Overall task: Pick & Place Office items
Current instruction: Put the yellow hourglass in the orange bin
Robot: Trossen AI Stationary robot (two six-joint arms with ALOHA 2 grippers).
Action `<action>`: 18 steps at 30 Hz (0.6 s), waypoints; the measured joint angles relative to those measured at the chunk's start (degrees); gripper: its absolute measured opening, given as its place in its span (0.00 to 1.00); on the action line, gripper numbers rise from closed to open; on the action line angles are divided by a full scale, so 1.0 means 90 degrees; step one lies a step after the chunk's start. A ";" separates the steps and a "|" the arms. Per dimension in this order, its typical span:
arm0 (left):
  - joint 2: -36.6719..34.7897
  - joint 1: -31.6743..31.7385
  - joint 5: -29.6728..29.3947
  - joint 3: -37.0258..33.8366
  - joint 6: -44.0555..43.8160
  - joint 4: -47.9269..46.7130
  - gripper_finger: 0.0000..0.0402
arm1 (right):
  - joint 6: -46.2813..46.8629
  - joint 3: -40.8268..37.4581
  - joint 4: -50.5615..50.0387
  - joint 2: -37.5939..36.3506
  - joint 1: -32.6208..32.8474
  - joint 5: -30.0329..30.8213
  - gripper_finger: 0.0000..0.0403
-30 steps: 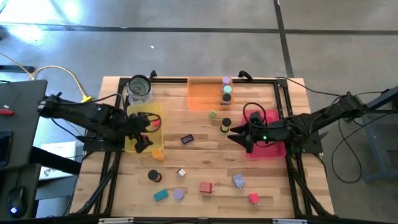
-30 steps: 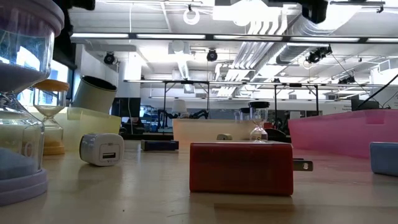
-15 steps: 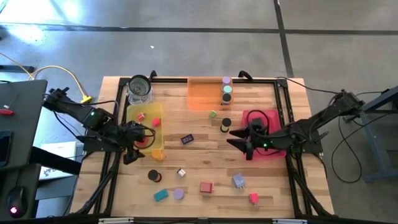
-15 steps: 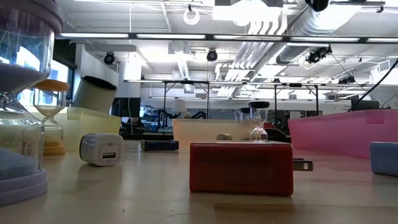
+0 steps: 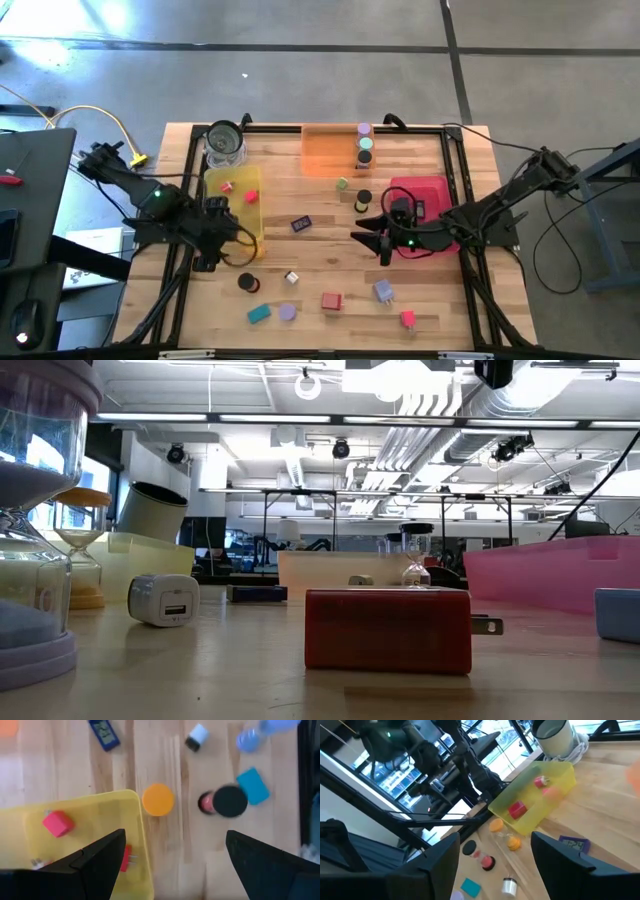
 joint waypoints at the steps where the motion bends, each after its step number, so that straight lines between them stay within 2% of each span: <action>1: 0.0079 -0.0035 0.0021 0.0000 0.0136 0.0001 0.84 | -0.0003 0.0000 0.0047 0.0020 0.0014 -0.0006 0.58; 9: 0.0556 -0.0277 0.0042 0.0000 0.0448 0.0057 0.84 | 0.0113 0.0000 0.0017 0.0048 0.0048 -0.0008 0.58; 18: 0.1026 -0.0282 0.0450 -0.0002 0.0447 0.0834 0.84 | 0.0137 0.0000 -0.0305 0.0048 0.0048 -0.0280 0.58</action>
